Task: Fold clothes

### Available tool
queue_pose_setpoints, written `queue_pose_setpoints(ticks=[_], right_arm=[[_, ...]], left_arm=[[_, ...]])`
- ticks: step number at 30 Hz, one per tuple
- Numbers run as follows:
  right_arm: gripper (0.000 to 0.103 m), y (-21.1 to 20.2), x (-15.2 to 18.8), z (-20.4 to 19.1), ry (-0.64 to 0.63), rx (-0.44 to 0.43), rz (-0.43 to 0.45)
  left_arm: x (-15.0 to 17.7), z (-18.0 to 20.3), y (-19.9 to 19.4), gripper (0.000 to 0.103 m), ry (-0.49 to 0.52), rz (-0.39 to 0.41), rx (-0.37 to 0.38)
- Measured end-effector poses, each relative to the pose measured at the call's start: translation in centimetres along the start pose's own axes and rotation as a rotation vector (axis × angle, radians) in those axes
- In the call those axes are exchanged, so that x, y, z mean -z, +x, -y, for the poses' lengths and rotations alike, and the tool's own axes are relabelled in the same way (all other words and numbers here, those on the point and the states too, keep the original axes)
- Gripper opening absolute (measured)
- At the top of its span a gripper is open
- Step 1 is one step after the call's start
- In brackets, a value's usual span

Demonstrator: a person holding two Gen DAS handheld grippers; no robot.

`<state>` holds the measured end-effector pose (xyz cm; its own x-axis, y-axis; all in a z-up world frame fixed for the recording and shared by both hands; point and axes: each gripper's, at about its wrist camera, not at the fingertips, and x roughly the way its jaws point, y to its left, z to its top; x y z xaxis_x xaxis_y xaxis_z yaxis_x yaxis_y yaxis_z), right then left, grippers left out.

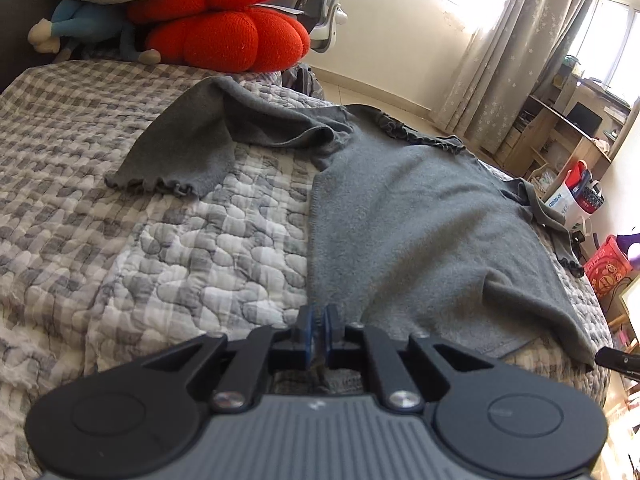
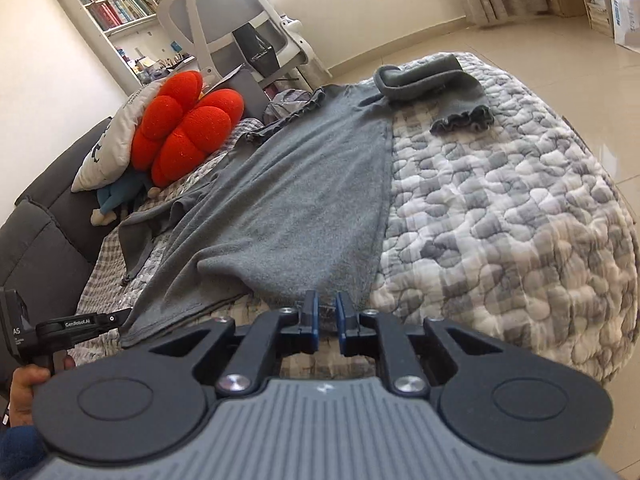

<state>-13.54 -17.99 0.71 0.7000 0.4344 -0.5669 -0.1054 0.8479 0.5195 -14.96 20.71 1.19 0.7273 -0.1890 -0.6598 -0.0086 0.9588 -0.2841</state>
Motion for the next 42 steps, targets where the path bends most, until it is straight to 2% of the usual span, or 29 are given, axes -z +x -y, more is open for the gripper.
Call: queue_pose_setpoints(ticks=[2, 3, 4, 7, 8, 11, 12, 13, 17, 21, 23, 26, 27, 29, 32, 33, 37, 39, 40, 41, 42], right_arm=[[0.028, 0.3, 0.2, -0.1, 0.016, 0.003, 0.002], [0.050, 0.4, 0.2, -0.1, 0.021, 0.003, 0.007], [0.066, 0.4, 0.2, -0.4, 0.024, -0.006, 0.017], [0.066, 0.8, 0.2, -1.4, -0.006, -0.029, 0.031], [0.066, 1.0, 0.3, -1.7, -0.032, -0.003, 0.032], [0.053, 1.4, 0.5, -2.1, -0.070, 0.045, 0.040], [0.036, 1.5, 0.6, -2.1, -0.077, 0.056, 0.044], [0.008, 1.3, 0.6, -2.1, -0.081, 0.059, 0.049], [0.006, -0.5, 0.1, -2.0, -0.089, 0.041, 0.108], [0.005, -3.2, -1.0, -2.5, -0.067, -0.029, 0.199], [0.000, -4.4, -1.4, -2.6, -0.053, -0.071, 0.237], [0.000, -5.4, -1.7, -3.0, -0.061, -0.051, 0.272], [0.001, -4.6, -1.6, -2.4, -0.037, -0.038, 0.236], [0.014, -2.9, -1.4, -1.2, 0.012, -0.014, 0.163], [0.015, -0.9, -0.3, 0.7, 0.118, -0.004, 0.082], [0.015, -0.9, 0.2, 1.1, 0.135, -0.007, 0.081], [0.016, -0.4, 1.3, 2.3, 0.213, -0.023, 0.071], [0.018, -0.5, 1.4, 2.8, 0.255, -0.045, 0.082], [0.025, -0.6, 1.4, 3.0, 0.275, -0.056, 0.087], [0.035, -0.7, 1.4, 3.1, 0.290, -0.057, 0.095], [0.054, -0.9, 1.4, 3.1, 0.290, -0.059, 0.106]], left_arm=[[0.1, 0.2, -0.1, 0.014, 0.007, 0.008, -0.013], [0.1, 0.3, -0.2, 0.015, 0.011, 0.012, -0.019], [0.2, 0.5, -0.1, 0.015, 0.018, 0.015, -0.027], [0.4, 0.9, 0.0, 0.015, 0.031, 0.032, -0.053], [0.5, 1.0, 0.0, 0.015, 0.029, 0.037, -0.058], [0.6, 1.1, 0.2, 0.013, 0.029, 0.041, -0.058], [0.6, 1.1, 0.3, 0.009, 0.029, 0.042, -0.057], [0.6, 1.1, 0.3, 0.006, 0.030, 0.043, -0.057], [0.1, 0.9, 0.0, 0.000, 0.023, 0.042, -0.040], [-1.5, -0.6, -1.6, 0.000, -0.069, 0.055, 0.026], [-1.9, -1.0, -2.5, 0.000, -0.094, 0.069, 0.049], [-2.0, -1.0, -3.3, 0.000, -0.092, 0.081, 0.057], [-1.7, -0.8, -3.0, 0.000, -0.073, 0.074, 0.046], [-1.0, -0.8, -1.9, 0.000, -0.061, 0.028, 0.039], [0.2, -1.2, -0.8, 0.002, -0.093, -0.016, 0.050], [0.5, -1.2, -0.6, 0.005, -0.098, -0.017, 0.050], [1.1, -1.2, -0.8, 0.005, -0.116, 0.002, 0.063], [1.3, -1.3, -0.9, 0.010, -0.125, 0.011, 0.078], [1.3, -1.3, -1.0, 0.013, -0.130, 0.015, 0.086], [1.4, -1.3, -1.0, 0.022, -0.135, 0.019, 0.093], [1.5, -1.3, -1.1, 0.034, -0.139, 0.023, 0.100]])
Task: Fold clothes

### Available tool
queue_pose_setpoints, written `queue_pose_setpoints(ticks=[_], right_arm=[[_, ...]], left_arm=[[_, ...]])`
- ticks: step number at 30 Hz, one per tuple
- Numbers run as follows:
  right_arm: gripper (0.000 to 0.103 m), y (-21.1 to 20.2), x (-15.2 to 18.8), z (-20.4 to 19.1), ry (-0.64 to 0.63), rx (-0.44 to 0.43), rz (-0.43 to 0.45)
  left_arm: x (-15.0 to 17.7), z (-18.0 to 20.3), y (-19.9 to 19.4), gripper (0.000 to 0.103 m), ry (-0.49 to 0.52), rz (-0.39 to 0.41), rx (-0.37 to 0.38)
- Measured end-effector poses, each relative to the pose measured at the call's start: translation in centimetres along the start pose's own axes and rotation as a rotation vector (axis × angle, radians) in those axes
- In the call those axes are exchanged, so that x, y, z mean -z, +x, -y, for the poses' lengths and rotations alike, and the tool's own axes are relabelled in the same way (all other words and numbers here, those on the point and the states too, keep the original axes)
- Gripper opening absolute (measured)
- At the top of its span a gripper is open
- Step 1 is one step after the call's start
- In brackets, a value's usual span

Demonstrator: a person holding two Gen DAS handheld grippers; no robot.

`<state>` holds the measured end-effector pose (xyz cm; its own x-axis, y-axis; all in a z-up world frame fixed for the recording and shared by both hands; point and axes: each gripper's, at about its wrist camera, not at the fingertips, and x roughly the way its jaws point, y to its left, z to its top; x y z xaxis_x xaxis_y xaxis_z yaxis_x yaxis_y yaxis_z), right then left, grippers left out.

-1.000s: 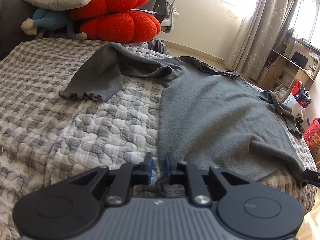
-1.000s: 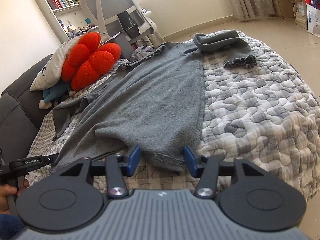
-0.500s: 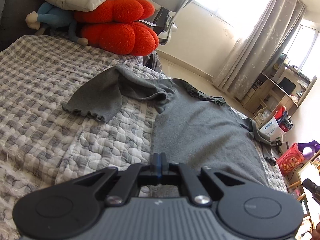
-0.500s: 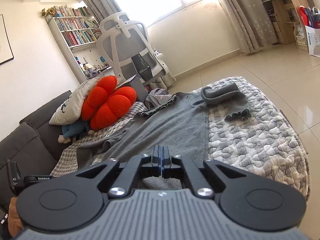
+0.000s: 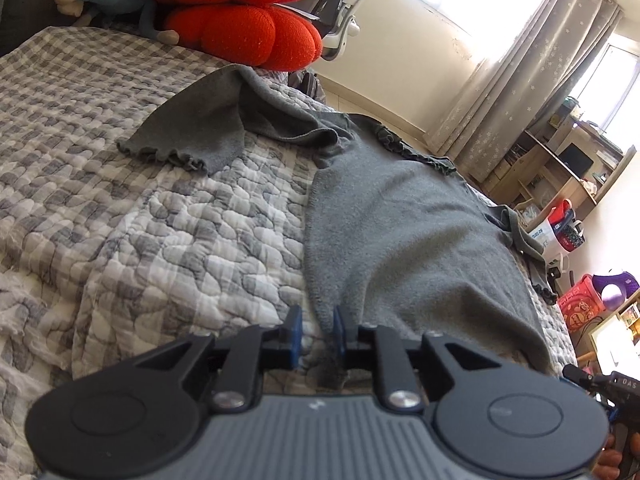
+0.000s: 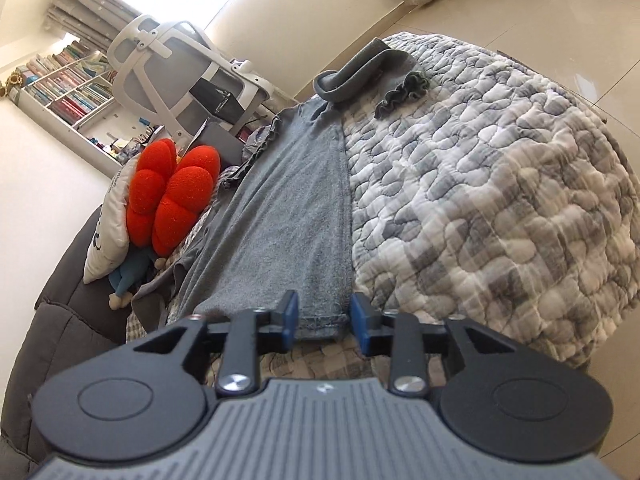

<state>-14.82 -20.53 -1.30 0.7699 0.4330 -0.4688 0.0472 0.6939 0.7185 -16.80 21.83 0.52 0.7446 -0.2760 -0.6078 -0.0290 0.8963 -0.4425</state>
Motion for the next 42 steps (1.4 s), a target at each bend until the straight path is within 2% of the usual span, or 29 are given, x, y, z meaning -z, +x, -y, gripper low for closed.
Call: queue_pose_setpoints(ticks=[1, 2, 5, 9, 11, 12, 13, 14, 15, 20, 22, 26, 30, 36, 38, 40, 42], right_arm=[[0.060, -0.2, 0.0, -0.1, -0.001, -0.003, 0.010], [0.060, -0.2, 0.1, -0.3, -0.016, -0.006, 0.009], [0.060, 0.1, 0.5, -1.0, -0.064, 0.007, -0.002], [0.060, 0.8, 1.0, -1.8, -0.099, -0.028, -0.013], [0.052, 1.2, 1.2, -2.3, -0.147, -0.012, -0.004], [0.035, 1.4, 1.2, -2.5, -0.170, -0.005, 0.000], [0.024, 1.6, 1.2, -2.4, -0.160, -0.013, -0.005], [0.022, 1.7, 1.2, -2.3, -0.152, -0.021, -0.004], [0.018, 1.7, 1.2, -2.3, -0.154, -0.021, 0.004], [0.015, 0.4, 0.3, -2.7, -0.162, -0.059, 0.062], [0.014, -0.9, -0.5, -3.5, -0.168, -0.116, 0.096], [0.013, -3.0, -1.5, -4.8, -0.192, -0.155, 0.122], [0.013, -4.1, -1.2, -5.4, -0.221, -0.154, 0.110], [0.013, -4.2, 0.6, -5.1, -0.235, -0.141, 0.066], [0.000, -4.3, 0.8, -5.0, -0.237, -0.150, 0.058], [0.000, -4.9, 1.0, -5.2, -0.257, -0.168, 0.068], [0.000, -4.7, 0.9, -5.8, -0.311, -0.116, 0.071]], left_arm=[[0.1, 0.0, -0.1, 0.038, -0.003, 0.003, 0.007], [0.2, 0.2, -0.1, 0.042, 0.000, 0.008, 0.010], [0.3, 0.5, 0.0, 0.043, 0.014, 0.017, 0.006], [0.2, 0.6, 0.6, 0.040, 0.004, 0.022, 0.009], [0.3, 0.9, 1.0, 0.040, 0.021, 0.016, -0.009], [0.3, 1.0, 1.2, 0.037, 0.031, 0.016, -0.018], [0.2, 1.1, 1.2, 0.032, 0.039, 0.017, -0.025], [0.0, 1.1, 1.3, 0.018, 0.042, 0.013, -0.031], [-0.2, 1.0, 1.3, 0.013, 0.034, 0.008, -0.030], [-1.4, -0.2, 0.8, 0.009, -0.031, -0.013, 0.016], [-1.9, -0.3, 0.1, 0.009, -0.054, -0.016, 0.048], [-2.8, 0.2, -1.5, 0.007, -0.066, 0.005, 0.095], [-3.0, 0.6, -2.3, 0.006, -0.014, 0.039, 0.052], [-2.4, -0.9, -1.2, 0.006, -0.020, -0.002, -0.003], [-1.9, -1.1, -1.0, 0.006, -0.012, -0.014, -0.016], [-1.5, -1.3, -1.1, 0.006, -0.007, -0.020, -0.024], [-1.3, -1.4, -1.2, 0.006, -0.008, -0.024, -0.029]])
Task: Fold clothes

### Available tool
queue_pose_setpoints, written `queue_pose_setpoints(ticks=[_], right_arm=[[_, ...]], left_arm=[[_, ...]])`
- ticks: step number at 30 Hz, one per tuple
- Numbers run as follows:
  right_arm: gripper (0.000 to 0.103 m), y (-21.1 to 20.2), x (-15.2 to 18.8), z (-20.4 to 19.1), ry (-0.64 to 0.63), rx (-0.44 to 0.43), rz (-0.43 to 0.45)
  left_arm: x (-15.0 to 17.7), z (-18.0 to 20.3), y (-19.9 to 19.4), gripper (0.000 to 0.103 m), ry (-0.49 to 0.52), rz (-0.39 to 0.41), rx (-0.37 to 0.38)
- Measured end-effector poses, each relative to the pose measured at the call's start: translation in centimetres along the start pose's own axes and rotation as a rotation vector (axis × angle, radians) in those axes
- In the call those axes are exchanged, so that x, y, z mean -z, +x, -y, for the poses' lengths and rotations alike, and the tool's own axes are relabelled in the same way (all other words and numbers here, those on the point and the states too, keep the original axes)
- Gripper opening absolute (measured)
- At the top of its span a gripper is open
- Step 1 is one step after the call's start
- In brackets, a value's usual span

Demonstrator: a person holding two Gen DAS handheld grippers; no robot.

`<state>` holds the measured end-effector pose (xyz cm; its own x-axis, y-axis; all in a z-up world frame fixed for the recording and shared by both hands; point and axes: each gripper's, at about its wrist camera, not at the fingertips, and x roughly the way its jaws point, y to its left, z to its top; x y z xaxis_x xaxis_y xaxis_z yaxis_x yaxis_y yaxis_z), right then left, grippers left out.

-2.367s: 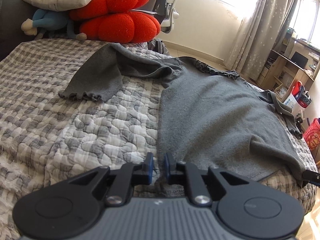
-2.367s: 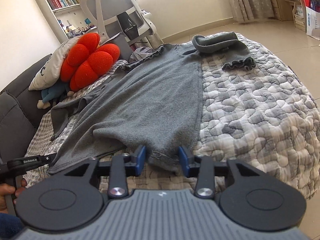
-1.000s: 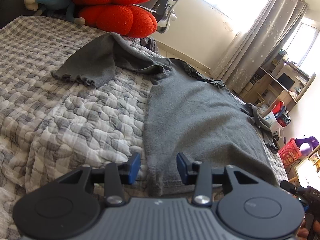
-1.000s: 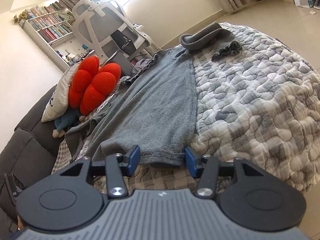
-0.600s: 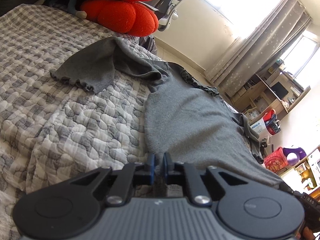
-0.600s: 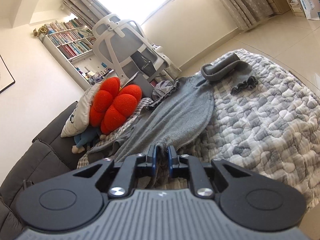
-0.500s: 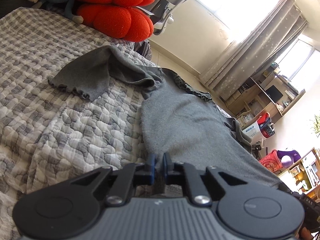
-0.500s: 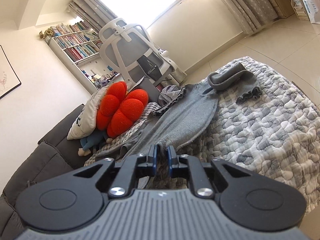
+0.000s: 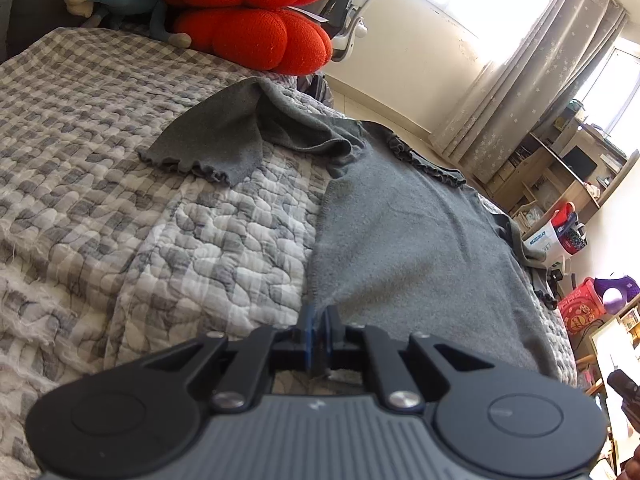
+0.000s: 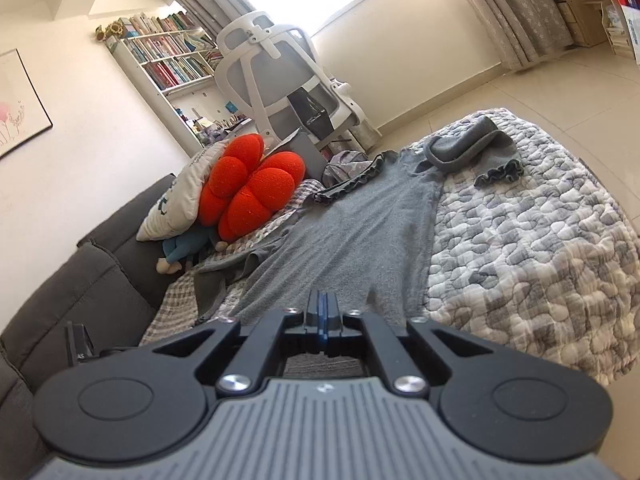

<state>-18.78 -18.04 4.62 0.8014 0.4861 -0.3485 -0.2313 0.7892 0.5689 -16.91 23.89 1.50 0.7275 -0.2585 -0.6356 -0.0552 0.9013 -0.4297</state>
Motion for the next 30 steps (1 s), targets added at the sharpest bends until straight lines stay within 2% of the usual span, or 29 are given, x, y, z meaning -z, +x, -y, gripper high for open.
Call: queue_pose_setpoints(ticks=[1, 4, 13, 19, 26, 27, 28, 30], right_arm=[[0.002, 0.3, -0.1, -0.2, -0.031, 0.034, -0.010], [0.013, 1.9, -0.1, 1.4, 0.002, 0.105, -0.054], [0.013, 4.3, 0.2, 4.2, 0.062, 0.140, -0.075], [0.013, 5.8, -1.2, 3.9, 0.001, 0.145, -0.083], [0.016, 9.3, -4.1, 3.9, -0.110, 0.186, -0.065], [0.021, 9.8, -4.4, 4.0, -0.122, 0.192, -0.065], [0.036, 10.6, -4.9, 4.3, -0.136, 0.199, -0.064], [0.059, 11.5, -5.5, 4.8, -0.153, 0.216, -0.047]], left_arm=[[0.0, -0.1, -0.1, 0.006, -0.006, 0.000, 0.001], [-0.1, -0.5, -0.2, 0.007, -0.025, 0.004, -0.004], [-1.8, -2.0, 0.2, 0.007, -0.046, 0.024, -0.085], [-3.8, -2.9, 1.2, 0.016, -0.028, 0.038, -0.140], [-7.6, -2.7, 2.8, 0.034, 0.046, 0.095, -0.223], [-8.2, -2.6, 3.2, 0.042, 0.072, 0.102, -0.232], [-8.6, -2.6, 3.6, 0.046, 0.098, 0.107, -0.244], [-9.6, -2.6, 4.8, 0.055, 0.145, 0.117, -0.315]])
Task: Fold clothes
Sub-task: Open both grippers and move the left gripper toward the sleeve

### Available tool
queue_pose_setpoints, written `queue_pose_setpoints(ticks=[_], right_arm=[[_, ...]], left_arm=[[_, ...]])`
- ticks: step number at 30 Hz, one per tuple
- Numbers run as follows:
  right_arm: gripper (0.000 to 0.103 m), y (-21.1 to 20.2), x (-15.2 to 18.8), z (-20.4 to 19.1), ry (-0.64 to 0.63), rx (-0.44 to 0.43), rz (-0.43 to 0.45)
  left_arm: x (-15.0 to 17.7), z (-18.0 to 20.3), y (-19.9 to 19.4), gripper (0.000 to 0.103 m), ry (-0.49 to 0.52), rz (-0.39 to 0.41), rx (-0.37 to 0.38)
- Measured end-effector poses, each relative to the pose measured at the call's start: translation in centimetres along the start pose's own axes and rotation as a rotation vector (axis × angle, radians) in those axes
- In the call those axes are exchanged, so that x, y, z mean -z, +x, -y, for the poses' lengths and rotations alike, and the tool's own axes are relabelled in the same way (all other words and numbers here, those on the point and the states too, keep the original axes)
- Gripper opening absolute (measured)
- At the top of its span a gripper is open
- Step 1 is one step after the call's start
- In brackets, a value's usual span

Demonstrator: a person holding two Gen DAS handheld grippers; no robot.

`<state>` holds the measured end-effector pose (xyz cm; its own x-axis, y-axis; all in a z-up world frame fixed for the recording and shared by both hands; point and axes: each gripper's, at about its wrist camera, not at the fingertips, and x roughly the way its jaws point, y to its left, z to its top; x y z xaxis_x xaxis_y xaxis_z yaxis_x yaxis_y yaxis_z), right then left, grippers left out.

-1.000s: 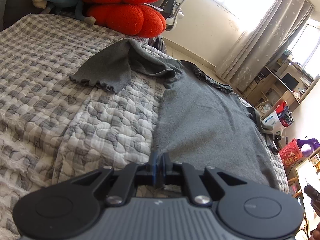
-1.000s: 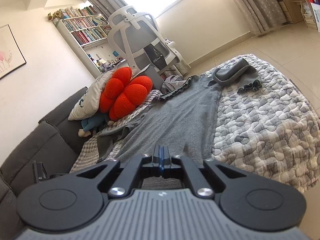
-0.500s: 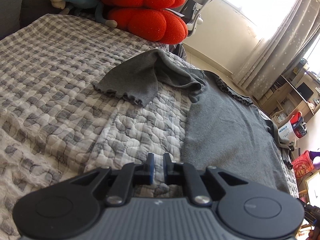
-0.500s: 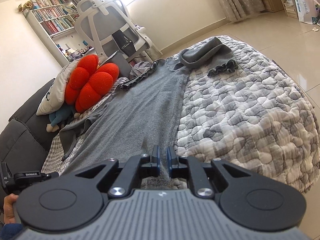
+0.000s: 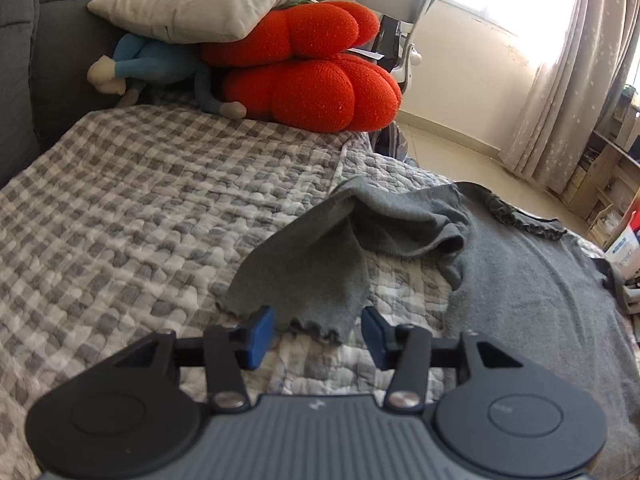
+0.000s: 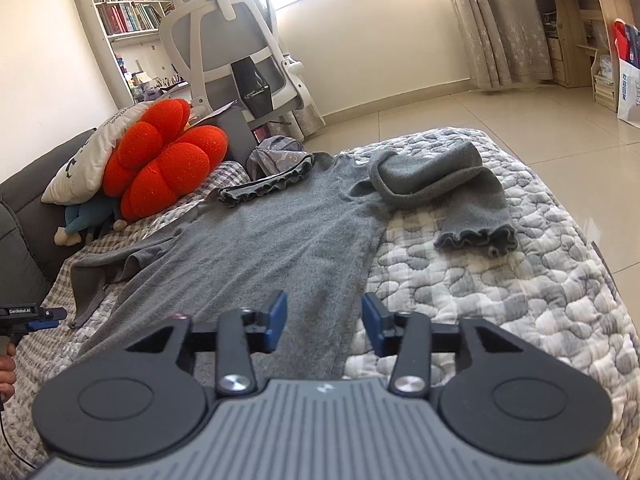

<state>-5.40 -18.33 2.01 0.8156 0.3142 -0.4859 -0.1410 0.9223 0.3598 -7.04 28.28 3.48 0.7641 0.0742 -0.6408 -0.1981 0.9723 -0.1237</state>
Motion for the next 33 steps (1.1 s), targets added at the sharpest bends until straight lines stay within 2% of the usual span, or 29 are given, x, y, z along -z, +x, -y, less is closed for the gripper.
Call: queue_pose_setpoints(ticks=[4, 8, 10, 11, 13, 15, 18, 21, 27, 33], right_arm=[[0.060, 1.3, -0.6, 0.7, -0.017, 0.015, 0.032], [0.060, 3.0, -0.5, 1.8, -0.006, 0.042, 0.000], [0.061, 3.6, -0.1, 2.2, -0.008, 0.049, -0.007], [0.062, 3.7, 0.1, 2.4, -0.013, 0.046, -0.004], [0.075, 3.6, 0.6, 2.1, -0.057, 0.023, 0.013], [0.077, 3.6, 1.1, 1.5, -0.112, 0.029, 0.022], [0.078, 3.8, 1.1, 0.7, -0.156, 0.058, 0.016], [0.079, 4.1, 0.9, 0.6, -0.148, 0.069, 0.009], [0.080, 4.4, 0.3, 0.9, -0.088, 0.056, 0.006], [0.080, 4.6, 0.0, 1.3, -0.087, 0.045, 0.003]], left_arm=[[-1.4, -0.2, 2.9, 0.057, 0.057, 0.023, -0.112], [-2.2, -0.8, 5.3, 0.055, 0.034, 0.006, -0.097], [-2.4, -0.6, 5.9, 0.024, 0.064, 0.008, -0.137], [-2.6, -0.6, 6.1, 0.001, 0.079, 0.010, -0.155], [-3.2, -0.9, 5.8, 0.001, 0.091, 0.033, -0.172], [-4.0, -1.4, 5.2, 0.001, 0.104, 0.057, -0.197], [-5.9, -2.2, 4.3, 0.001, 0.134, 0.096, -0.264], [-8.6, -3.3, 3.9, 0.001, 0.133, 0.110, -0.326], [-12.5, -4.5, 5.6, 0.001, 0.150, 0.087, -0.411], [-13.6, -4.3, 8.0, 0.001, 0.242, 0.043, -0.465]])
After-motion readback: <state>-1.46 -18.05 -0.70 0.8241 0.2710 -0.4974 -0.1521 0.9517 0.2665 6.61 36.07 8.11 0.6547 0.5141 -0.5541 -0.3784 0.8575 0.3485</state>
